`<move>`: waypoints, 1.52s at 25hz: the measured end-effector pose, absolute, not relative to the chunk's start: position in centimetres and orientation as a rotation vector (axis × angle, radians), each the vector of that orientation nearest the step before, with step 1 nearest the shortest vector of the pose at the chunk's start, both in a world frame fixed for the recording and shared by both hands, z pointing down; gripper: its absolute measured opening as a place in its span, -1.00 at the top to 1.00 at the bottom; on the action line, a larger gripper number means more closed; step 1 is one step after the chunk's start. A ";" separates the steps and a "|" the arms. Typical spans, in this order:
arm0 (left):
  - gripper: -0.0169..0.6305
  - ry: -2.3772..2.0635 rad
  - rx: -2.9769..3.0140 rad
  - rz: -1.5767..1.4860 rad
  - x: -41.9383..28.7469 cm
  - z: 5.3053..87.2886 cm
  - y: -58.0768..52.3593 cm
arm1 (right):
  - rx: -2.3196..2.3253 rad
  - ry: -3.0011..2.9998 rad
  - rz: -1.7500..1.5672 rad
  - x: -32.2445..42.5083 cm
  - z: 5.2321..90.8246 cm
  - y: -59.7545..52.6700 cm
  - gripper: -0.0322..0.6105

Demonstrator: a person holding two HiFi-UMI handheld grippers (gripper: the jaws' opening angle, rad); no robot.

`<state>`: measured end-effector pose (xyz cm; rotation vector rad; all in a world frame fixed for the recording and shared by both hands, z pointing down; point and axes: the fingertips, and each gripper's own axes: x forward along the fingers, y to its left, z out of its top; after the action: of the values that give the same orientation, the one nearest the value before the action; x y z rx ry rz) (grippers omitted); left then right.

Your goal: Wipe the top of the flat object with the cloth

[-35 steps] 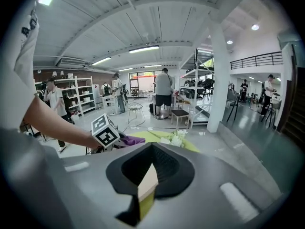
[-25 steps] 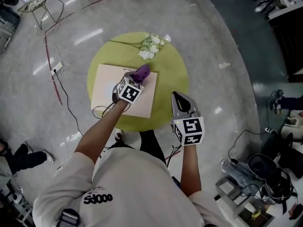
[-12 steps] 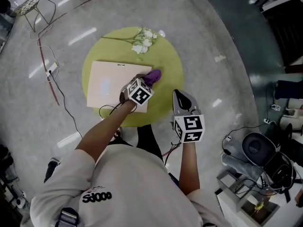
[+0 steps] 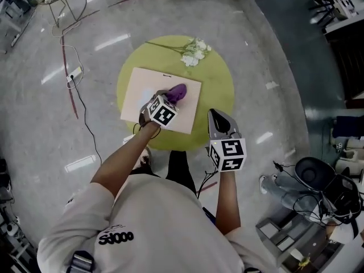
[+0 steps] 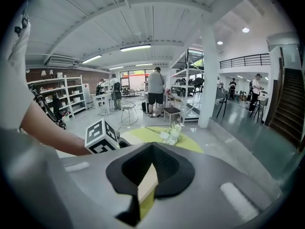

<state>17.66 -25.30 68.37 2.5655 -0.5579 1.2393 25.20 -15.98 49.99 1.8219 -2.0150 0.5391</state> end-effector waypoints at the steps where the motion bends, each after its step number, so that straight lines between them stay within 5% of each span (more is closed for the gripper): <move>1: 0.67 -0.585 2.547 1.231 16.5 68.4 -25.8 | 1.811 -2.027 0.534 24.5 49.9 -16.2 0.87; 21: 0.66 -0.999 2.280 1.065 -1.6 68.4 -29.2 | 1.617 -2.163 0.457 14.6 50.9 -16.9 0.87; 38: 0.66 -0.624 2.441 1.106 11.8 68.7 -21.5 | 1.795 -2.027 0.507 20.5 51.2 -10.6 0.87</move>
<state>11.78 -21.46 68.75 2.4407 -0.6239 1.1060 20.50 -10.57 51.19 1.7953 -2.0267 0.5075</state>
